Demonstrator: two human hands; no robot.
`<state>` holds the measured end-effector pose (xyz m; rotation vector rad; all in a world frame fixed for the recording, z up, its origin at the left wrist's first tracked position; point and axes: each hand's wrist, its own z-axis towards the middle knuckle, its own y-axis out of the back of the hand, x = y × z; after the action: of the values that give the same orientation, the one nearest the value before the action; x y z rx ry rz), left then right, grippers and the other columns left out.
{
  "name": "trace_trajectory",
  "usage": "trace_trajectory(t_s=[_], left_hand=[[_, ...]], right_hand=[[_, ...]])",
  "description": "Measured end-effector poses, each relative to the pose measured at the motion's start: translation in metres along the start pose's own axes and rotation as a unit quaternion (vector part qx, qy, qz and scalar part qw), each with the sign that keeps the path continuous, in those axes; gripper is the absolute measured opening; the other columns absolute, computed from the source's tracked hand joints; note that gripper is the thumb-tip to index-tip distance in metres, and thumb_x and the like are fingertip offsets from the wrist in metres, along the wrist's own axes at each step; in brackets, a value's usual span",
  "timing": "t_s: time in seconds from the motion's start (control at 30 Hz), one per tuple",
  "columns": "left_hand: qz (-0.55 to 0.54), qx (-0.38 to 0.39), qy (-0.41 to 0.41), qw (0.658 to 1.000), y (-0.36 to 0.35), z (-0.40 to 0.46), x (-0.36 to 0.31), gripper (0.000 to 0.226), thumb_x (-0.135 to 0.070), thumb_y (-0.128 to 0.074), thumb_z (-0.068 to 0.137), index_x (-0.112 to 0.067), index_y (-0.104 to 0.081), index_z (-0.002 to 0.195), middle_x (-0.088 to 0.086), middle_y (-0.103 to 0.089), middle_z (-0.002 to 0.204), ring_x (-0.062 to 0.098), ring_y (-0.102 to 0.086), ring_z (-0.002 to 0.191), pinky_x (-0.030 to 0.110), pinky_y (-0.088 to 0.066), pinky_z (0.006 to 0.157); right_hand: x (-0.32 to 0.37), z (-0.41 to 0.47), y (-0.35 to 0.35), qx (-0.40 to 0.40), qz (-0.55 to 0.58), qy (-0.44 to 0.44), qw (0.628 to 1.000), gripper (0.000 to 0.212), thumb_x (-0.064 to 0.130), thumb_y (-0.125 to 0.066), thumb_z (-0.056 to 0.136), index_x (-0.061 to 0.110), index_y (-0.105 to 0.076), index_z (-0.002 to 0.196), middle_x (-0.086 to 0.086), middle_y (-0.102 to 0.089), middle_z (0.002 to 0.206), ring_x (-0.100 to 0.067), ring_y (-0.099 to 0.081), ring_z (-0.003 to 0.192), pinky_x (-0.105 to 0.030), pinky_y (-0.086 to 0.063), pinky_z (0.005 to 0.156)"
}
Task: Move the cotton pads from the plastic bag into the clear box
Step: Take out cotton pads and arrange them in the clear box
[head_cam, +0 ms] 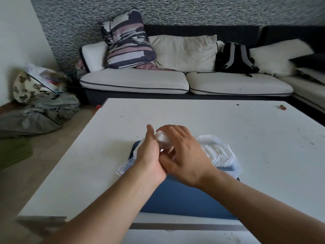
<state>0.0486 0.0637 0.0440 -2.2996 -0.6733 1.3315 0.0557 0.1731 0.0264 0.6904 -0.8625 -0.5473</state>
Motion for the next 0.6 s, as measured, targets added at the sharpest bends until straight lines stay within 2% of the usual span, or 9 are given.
trace_trajectory(t_s=[0.07, 0.1, 0.23, 0.33, 0.4, 0.47, 0.5, 0.6], left_hand=[[0.013, 0.0, -0.012, 1.0, 0.0, -0.002, -0.004, 0.063, -0.061, -0.044, 0.099, -0.011, -0.066, 0.13, 0.013, -0.072, 0.125, 0.025, -0.072, 0.109, 0.032, -0.061, 0.081], [0.022, 0.008, -0.02, 1.0, -0.001, -0.003, -0.005, 0.061, -0.059, -0.044, 0.1, -0.011, -0.066, 0.13, 0.013, -0.072, 0.124, 0.023, -0.073, 0.107, 0.033, -0.059, 0.084], [0.083, 0.033, -0.054, 0.995, -0.002, -0.007, -0.006, 0.058, -0.059, -0.048, 0.098, -0.012, -0.071, 0.123, 0.012, -0.074, 0.118, 0.022, -0.075, 0.095, 0.032, -0.061, 0.077], [0.119, 0.034, -0.069, 0.99, -0.002, -0.008, -0.007, 0.054, -0.056, -0.048, 0.1, -0.01, -0.073, 0.11, 0.011, -0.078, 0.099, 0.024, -0.076, 0.087, 0.035, -0.058, 0.077], [0.171, 0.018, -0.104, 0.98, 0.0, -0.006, -0.007, 0.054, -0.054, -0.045, 0.102, -0.008, -0.072, 0.101, 0.01, -0.079, 0.088, 0.023, -0.076, 0.082, 0.033, -0.057, 0.073], [0.197, 0.01, -0.12, 0.973, -0.001, -0.006, -0.006, 0.059, -0.057, -0.042, 0.102, -0.008, -0.073, 0.097, 0.011, -0.079, 0.086, 0.022, -0.076, 0.081, 0.034, -0.057, 0.072], [0.195, 0.006, -0.121, 0.973, -0.001, -0.006, -0.005, 0.06, -0.059, -0.042, 0.101, -0.008, -0.074, 0.097, 0.012, -0.078, 0.088, 0.023, -0.075, 0.084, 0.036, -0.059, 0.074], [0.136, -0.01, -0.115, 0.984, 0.0, -0.002, -0.003, 0.066, -0.067, -0.045, 0.095, -0.009, -0.075, 0.102, 0.013, -0.077, 0.097, 0.026, -0.074, 0.093, 0.037, -0.06, 0.077]], right_hand=[[0.001, 0.001, 0.0, -0.027, -0.026, 0.01, 0.999, 0.058, 0.03, -0.06, 0.08, 0.016, -0.052, 0.135, 0.005, -0.058, 0.13, -0.017, -0.047, 0.125, -0.038, -0.045, 0.1], [0.002, 0.001, 0.001, -0.034, -0.032, 0.011, 0.999, 0.061, 0.03, -0.061, 0.081, 0.015, -0.05, 0.139, 0.004, -0.057, 0.133, -0.017, -0.046, 0.128, -0.039, -0.044, 0.102], [0.001, 0.003, 0.001, -0.001, -0.012, 0.014, 1.0, 0.069, 0.036, -0.059, 0.086, 0.014, -0.039, 0.148, 0.002, -0.054, 0.14, -0.015, -0.043, 0.133, -0.035, -0.041, 0.108], [-0.003, 0.005, 0.005, -0.003, 0.047, -0.021, 0.999, 0.073, 0.044, -0.05, 0.084, 0.016, -0.036, 0.15, 0.004, -0.049, 0.144, -0.01, -0.038, 0.136, -0.025, -0.035, 0.11], [-0.007, 0.006, 0.008, -0.006, 0.054, -0.022, 0.998, 0.07, 0.046, -0.047, 0.084, 0.019, -0.038, 0.148, 0.007, -0.049, 0.145, -0.008, -0.038, 0.136, -0.024, -0.035, 0.109], [-0.011, 0.007, 0.008, -0.002, 0.082, -0.036, 0.996, 0.058, 0.048, -0.046, 0.09, 0.022, -0.045, 0.142, 0.009, -0.055, 0.137, -0.009, -0.046, 0.131, -0.029, -0.04, 0.107], [-0.012, 0.007, 0.007, 0.005, 0.118, -0.051, 0.992, 0.05, 0.047, -0.048, 0.093, 0.023, -0.05, 0.137, 0.009, -0.061, 0.129, -0.012, -0.054, 0.123, -0.036, -0.046, 0.104], [-0.009, 0.008, 0.003, 0.011, 0.277, -0.106, 0.955, 0.029, 0.034, -0.053, 0.101, 0.014, -0.063, 0.119, -0.004, -0.073, 0.104, -0.025, -0.07, 0.098, -0.053, -0.056, 0.087]])
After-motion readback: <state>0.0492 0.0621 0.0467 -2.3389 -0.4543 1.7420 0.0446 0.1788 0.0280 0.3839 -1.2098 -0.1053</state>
